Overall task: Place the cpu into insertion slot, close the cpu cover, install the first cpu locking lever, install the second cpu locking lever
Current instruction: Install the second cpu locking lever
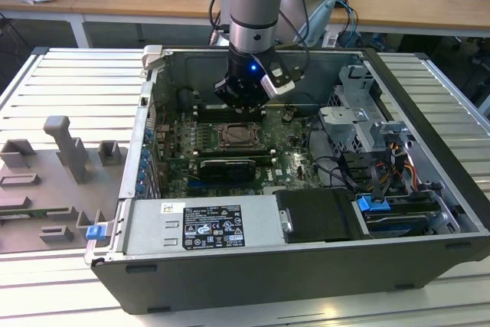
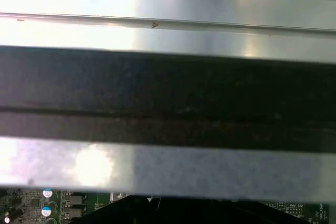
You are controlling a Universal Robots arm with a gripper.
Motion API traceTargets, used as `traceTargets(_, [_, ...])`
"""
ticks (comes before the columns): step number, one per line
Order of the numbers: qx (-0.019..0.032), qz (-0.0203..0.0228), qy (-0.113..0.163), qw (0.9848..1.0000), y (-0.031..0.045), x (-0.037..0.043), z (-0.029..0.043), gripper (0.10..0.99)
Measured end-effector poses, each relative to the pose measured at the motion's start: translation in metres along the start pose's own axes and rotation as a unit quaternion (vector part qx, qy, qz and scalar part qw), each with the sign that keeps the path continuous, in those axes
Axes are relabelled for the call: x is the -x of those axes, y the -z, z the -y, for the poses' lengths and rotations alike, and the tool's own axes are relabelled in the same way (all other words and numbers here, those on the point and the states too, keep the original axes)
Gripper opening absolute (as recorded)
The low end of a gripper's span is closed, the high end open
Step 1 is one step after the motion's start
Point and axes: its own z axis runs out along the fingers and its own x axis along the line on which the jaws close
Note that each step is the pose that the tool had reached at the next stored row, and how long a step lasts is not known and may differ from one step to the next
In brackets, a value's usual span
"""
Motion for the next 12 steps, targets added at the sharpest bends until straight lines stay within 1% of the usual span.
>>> traceTargets(9, [0.0000, 0.0000, 0.000, 1.0000, 0.0001, -0.0001, 0.0024, 0.106])
traceTargets(12, [0.0000, 0.0000, 0.000, 1.0000, 0.0015, -0.0001, 0.0026, 0.106])
